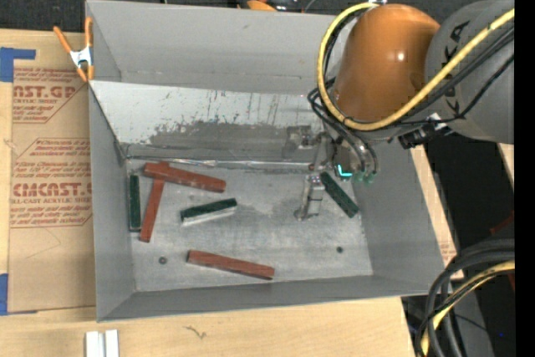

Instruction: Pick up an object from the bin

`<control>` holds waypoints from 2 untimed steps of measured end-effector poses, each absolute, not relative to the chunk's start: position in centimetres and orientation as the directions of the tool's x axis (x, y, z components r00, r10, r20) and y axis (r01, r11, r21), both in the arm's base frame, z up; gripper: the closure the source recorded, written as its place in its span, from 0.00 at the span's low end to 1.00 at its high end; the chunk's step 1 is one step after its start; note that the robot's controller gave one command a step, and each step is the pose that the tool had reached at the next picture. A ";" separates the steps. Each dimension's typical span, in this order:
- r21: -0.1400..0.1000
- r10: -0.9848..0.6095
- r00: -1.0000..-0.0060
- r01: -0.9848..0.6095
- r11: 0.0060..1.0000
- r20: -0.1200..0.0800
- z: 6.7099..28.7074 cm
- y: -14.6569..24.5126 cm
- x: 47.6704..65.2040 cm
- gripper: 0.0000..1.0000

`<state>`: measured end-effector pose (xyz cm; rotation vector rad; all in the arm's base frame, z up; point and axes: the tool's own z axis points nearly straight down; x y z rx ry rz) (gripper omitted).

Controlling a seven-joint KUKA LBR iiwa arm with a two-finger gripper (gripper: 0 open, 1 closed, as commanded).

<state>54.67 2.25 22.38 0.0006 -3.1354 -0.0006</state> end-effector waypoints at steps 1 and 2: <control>0.002 -0.016 -1.000 -0.016 1.000 0.010 11.2 8.7 49.4 0.00; 0.001 0.171 -0.985 0.171 0.985 0.000 7.2 8.8 48.5 0.00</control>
Offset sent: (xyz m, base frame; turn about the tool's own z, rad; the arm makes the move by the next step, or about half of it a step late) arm -0.0492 0.0604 -0.1069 -0.0101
